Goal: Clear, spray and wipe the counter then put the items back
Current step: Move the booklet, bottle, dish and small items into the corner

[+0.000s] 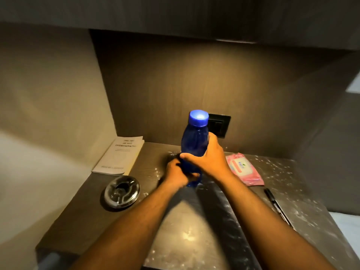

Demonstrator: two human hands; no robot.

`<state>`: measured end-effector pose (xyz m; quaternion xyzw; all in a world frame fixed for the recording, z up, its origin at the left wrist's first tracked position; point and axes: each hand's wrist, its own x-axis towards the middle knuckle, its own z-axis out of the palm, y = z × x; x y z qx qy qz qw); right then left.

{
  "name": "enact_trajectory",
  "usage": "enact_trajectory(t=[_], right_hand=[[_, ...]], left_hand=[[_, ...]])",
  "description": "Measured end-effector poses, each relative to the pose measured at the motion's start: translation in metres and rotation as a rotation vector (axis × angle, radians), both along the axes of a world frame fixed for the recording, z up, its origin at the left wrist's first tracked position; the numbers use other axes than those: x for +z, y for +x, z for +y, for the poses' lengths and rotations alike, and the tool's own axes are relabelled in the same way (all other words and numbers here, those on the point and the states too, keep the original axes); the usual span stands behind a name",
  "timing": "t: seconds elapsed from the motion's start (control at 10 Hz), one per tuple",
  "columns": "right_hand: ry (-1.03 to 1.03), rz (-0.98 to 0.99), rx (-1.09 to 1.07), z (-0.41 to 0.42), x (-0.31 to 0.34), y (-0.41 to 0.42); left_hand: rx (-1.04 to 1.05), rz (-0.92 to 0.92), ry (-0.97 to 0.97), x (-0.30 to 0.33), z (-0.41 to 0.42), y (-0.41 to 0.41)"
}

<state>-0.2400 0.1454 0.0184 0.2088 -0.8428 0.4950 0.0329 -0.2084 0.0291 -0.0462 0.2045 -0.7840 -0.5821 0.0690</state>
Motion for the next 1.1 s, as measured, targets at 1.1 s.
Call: enact_trajectory(t=[1.1], right_hand=[[-0.019,-0.074,0.574,-0.253,0.0,0.092]], left_hand=[[0.617,0.053,-0.563,0.0,-0.197,0.168]])
